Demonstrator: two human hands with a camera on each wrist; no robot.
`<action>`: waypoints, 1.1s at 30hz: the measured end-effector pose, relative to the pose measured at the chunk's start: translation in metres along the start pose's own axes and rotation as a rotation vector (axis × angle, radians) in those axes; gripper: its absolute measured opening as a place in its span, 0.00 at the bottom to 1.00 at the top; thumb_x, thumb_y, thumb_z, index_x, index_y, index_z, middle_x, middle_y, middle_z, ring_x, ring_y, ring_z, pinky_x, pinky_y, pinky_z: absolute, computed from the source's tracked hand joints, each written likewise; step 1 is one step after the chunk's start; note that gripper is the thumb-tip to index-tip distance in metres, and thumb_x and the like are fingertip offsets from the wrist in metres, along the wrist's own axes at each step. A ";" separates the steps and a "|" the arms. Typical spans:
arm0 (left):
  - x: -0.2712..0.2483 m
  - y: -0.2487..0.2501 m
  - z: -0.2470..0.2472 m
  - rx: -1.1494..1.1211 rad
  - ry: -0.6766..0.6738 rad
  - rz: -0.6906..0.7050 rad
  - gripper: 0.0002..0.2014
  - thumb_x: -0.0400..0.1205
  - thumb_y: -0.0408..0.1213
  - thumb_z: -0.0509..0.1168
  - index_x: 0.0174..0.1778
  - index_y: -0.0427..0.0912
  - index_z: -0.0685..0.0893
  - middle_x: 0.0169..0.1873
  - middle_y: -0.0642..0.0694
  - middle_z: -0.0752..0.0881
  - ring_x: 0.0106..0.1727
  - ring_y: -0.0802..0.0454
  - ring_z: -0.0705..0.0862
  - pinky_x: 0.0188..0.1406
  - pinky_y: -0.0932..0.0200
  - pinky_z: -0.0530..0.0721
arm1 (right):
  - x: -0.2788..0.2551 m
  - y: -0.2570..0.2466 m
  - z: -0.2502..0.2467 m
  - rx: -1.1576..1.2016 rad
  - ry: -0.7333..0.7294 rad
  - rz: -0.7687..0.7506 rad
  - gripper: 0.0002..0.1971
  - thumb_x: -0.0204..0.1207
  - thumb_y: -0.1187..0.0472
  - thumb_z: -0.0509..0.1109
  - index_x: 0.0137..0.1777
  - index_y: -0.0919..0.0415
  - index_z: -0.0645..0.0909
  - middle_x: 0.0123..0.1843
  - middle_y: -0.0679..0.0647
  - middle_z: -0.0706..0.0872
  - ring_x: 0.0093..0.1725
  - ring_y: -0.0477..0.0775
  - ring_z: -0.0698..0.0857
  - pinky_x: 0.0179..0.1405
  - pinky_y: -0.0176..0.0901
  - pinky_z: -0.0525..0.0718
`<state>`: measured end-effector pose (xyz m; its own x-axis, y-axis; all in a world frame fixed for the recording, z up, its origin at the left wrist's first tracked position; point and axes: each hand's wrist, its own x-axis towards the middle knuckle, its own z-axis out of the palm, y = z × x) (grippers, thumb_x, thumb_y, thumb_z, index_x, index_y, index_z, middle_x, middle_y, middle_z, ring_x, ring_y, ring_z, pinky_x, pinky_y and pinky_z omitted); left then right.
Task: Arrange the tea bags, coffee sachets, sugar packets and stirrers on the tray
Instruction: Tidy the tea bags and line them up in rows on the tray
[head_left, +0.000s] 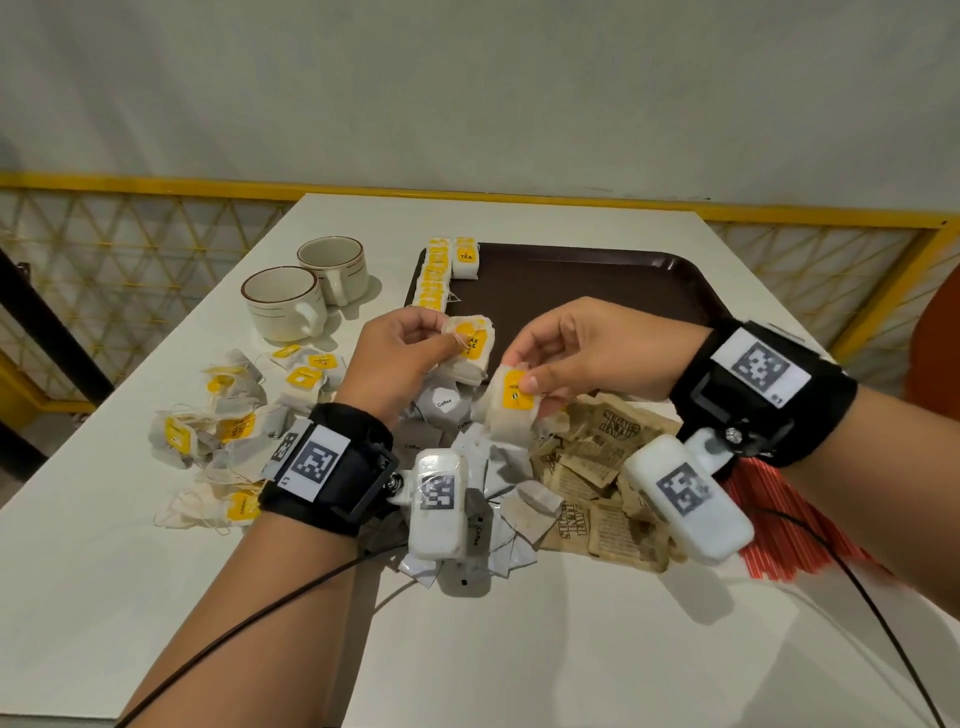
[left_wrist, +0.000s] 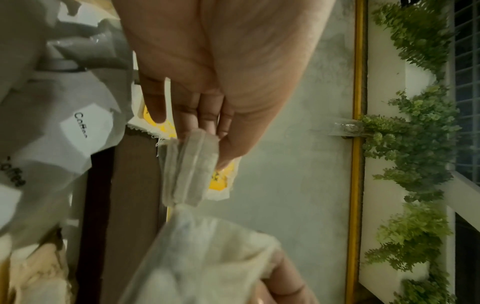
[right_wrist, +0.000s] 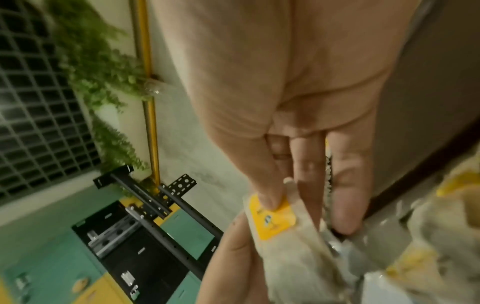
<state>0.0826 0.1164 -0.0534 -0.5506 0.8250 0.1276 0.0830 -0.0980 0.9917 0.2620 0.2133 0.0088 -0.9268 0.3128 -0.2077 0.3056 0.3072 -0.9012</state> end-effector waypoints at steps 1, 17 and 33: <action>0.001 0.000 0.000 -0.003 -0.011 -0.008 0.02 0.76 0.25 0.70 0.42 0.34 0.84 0.36 0.39 0.88 0.34 0.53 0.86 0.39 0.62 0.86 | 0.003 0.001 -0.003 0.001 0.026 0.011 0.09 0.76 0.71 0.69 0.54 0.63 0.84 0.51 0.63 0.89 0.48 0.56 0.89 0.51 0.50 0.90; 0.174 0.040 0.009 0.648 -0.258 -0.079 0.10 0.75 0.19 0.67 0.49 0.36 0.82 0.36 0.43 0.83 0.33 0.45 0.86 0.36 0.54 0.90 | 0.125 -0.014 -0.113 -0.363 0.336 0.016 0.03 0.80 0.66 0.68 0.48 0.58 0.79 0.38 0.53 0.83 0.35 0.49 0.82 0.38 0.46 0.85; 0.261 0.018 0.022 1.168 -0.524 -0.070 0.05 0.75 0.32 0.71 0.44 0.45 0.86 0.37 0.47 0.86 0.37 0.51 0.83 0.43 0.57 0.85 | 0.214 0.032 -0.107 -0.389 0.274 0.045 0.03 0.77 0.67 0.69 0.47 0.59 0.82 0.38 0.55 0.85 0.36 0.50 0.84 0.33 0.39 0.85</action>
<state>-0.0415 0.3417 -0.0030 -0.2140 0.9541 -0.2093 0.8899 0.2788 0.3610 0.0971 0.3863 -0.0239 -0.8350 0.5431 -0.0885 0.4519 0.5852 -0.6733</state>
